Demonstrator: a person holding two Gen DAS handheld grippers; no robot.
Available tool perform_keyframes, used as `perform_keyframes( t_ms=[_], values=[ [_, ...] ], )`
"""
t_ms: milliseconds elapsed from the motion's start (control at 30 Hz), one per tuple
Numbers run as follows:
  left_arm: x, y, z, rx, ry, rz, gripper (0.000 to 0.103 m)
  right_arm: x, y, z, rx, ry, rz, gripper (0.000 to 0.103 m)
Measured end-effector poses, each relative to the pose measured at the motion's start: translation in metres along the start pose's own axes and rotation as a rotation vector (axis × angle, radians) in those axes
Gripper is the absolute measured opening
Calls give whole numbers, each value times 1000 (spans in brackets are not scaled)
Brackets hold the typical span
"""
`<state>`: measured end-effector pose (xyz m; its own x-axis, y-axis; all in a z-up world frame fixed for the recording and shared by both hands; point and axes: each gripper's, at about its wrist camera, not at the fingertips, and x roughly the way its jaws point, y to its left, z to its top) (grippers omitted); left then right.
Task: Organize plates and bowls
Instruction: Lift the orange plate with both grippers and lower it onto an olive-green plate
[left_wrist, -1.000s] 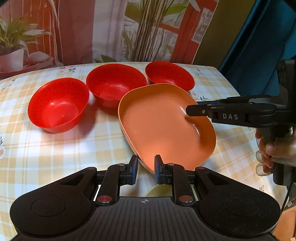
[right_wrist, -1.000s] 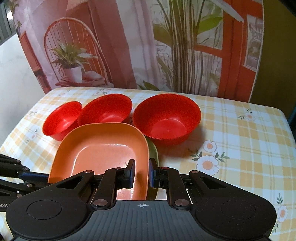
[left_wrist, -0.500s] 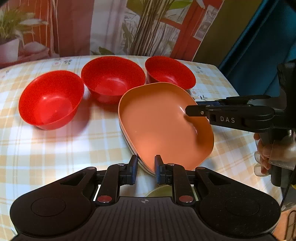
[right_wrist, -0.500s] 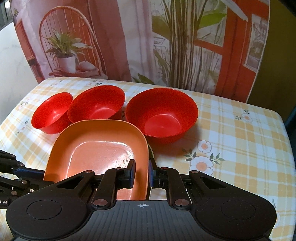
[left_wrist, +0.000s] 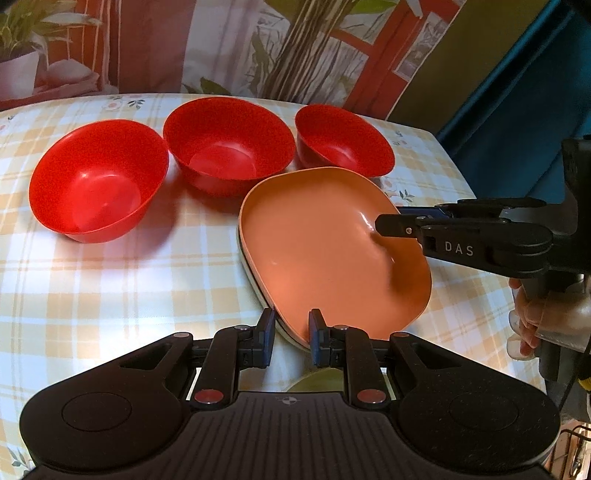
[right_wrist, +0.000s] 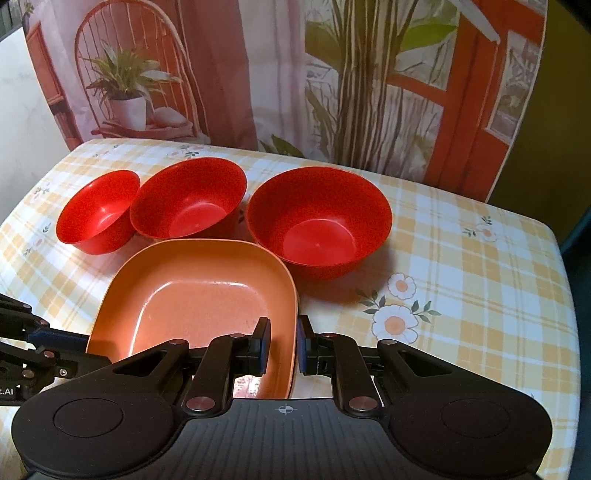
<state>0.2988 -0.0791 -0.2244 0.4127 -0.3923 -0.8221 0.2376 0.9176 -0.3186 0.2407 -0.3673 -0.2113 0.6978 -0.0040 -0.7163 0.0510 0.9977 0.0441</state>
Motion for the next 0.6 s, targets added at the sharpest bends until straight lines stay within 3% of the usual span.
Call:
perform_keyframes(
  t_ms=[600],
  values=[
    [1, -3, -2, 14, -25, 11, 20, 4, 5, -1, -34, 20, -57, 8]
  ],
)
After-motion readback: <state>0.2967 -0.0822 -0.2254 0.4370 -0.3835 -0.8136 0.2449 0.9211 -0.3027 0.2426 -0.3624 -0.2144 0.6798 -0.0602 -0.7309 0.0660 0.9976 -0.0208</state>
